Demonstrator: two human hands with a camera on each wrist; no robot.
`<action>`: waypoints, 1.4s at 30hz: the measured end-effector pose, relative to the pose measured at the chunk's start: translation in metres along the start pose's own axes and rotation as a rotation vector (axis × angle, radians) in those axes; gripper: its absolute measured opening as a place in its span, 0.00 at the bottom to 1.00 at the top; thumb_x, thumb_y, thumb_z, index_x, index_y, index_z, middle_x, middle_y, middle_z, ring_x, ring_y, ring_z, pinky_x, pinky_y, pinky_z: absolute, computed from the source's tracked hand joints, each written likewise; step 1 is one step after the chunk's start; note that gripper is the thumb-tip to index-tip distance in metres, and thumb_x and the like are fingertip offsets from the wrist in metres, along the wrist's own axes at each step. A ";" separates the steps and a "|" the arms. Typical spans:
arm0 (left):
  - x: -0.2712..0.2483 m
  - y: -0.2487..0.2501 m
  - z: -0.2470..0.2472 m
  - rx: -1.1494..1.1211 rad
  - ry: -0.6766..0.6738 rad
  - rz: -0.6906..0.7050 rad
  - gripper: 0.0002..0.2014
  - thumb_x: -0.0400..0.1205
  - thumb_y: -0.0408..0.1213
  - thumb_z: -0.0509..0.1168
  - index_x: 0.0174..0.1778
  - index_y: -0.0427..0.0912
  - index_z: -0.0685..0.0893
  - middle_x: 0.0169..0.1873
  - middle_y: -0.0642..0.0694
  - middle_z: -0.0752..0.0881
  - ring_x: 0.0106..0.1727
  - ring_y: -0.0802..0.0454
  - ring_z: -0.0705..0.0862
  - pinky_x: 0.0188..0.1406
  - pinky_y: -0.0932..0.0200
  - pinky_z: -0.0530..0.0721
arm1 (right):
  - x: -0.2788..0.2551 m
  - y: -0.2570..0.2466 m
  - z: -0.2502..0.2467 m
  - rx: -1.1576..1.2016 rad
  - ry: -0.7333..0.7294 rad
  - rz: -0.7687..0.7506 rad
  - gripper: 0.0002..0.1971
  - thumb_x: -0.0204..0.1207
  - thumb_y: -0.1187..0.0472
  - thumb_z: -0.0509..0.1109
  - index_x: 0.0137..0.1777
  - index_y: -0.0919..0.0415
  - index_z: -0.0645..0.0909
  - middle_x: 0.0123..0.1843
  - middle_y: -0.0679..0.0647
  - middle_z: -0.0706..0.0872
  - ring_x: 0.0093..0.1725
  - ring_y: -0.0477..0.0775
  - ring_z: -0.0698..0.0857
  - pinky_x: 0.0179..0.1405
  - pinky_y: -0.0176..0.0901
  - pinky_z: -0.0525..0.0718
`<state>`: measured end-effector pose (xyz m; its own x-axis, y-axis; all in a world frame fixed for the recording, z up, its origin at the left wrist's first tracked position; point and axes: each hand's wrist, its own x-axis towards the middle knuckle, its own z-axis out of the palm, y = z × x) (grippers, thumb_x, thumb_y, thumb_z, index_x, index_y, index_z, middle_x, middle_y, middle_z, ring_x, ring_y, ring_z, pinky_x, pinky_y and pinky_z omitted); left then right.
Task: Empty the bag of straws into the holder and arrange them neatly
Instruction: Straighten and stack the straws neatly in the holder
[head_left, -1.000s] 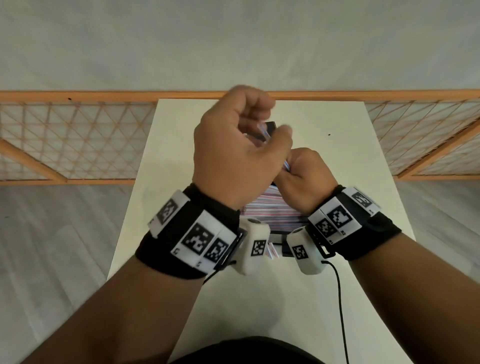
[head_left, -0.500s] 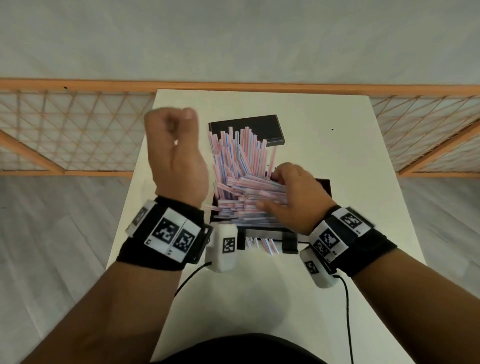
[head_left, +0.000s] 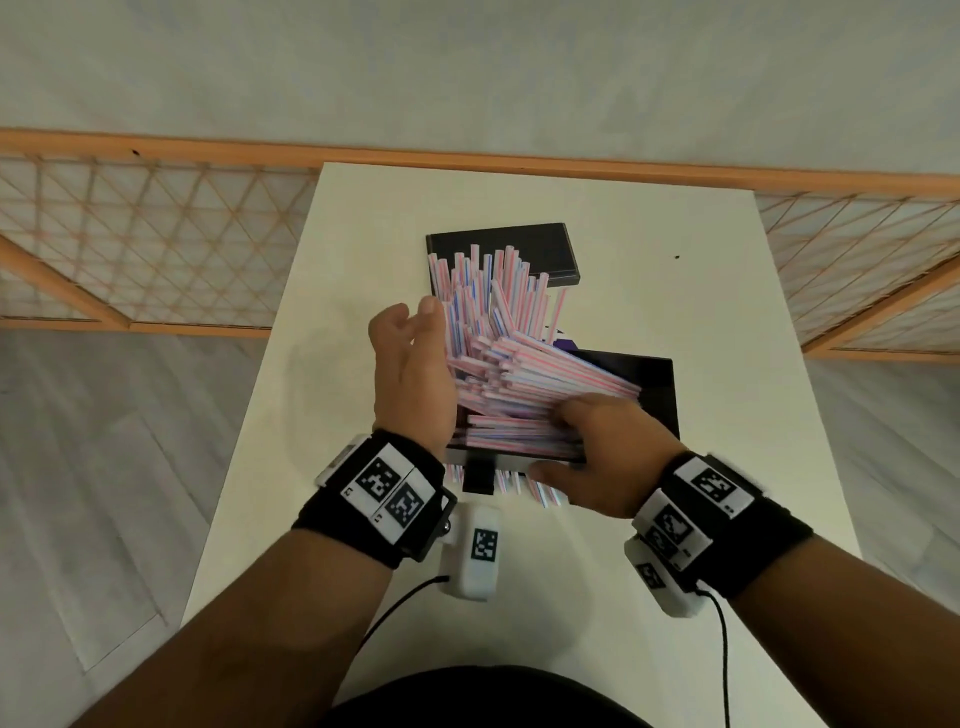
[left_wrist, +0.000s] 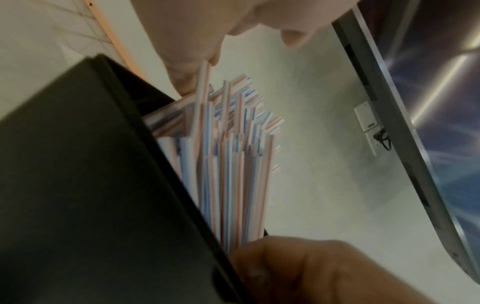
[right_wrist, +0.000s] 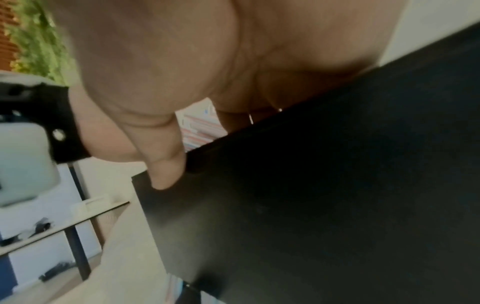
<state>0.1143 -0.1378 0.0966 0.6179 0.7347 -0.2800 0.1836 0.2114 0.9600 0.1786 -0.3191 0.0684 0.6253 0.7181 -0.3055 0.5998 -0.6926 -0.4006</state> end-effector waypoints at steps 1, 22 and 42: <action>0.000 0.001 0.001 -0.001 0.002 -0.017 0.46 0.67 0.73 0.58 0.74 0.43 0.69 0.69 0.42 0.82 0.66 0.46 0.83 0.72 0.37 0.79 | 0.000 0.000 0.000 -0.014 -0.004 0.012 0.28 0.64 0.28 0.66 0.52 0.50 0.80 0.45 0.43 0.79 0.45 0.50 0.78 0.47 0.42 0.80; -0.001 -0.010 -0.008 -0.021 0.027 -0.079 0.28 0.74 0.60 0.63 0.68 0.51 0.70 0.64 0.45 0.84 0.60 0.50 0.84 0.70 0.44 0.80 | 0.020 -0.006 0.007 0.032 -0.213 0.032 0.28 0.63 0.40 0.78 0.63 0.45 0.78 0.49 0.42 0.84 0.51 0.51 0.86 0.51 0.40 0.82; -0.005 -0.035 -0.003 0.232 -0.128 0.054 0.51 0.72 0.75 0.50 0.84 0.43 0.53 0.80 0.41 0.71 0.76 0.43 0.77 0.76 0.40 0.75 | 0.033 -0.011 0.016 -0.063 -0.252 0.130 0.39 0.48 0.20 0.64 0.54 0.44 0.81 0.44 0.43 0.84 0.47 0.51 0.85 0.51 0.45 0.84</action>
<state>0.1023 -0.1475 0.0644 0.7207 0.6502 -0.2405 0.3087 0.0096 0.9511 0.1851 -0.2866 0.0485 0.5598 0.6120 -0.5586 0.5579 -0.7768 -0.2920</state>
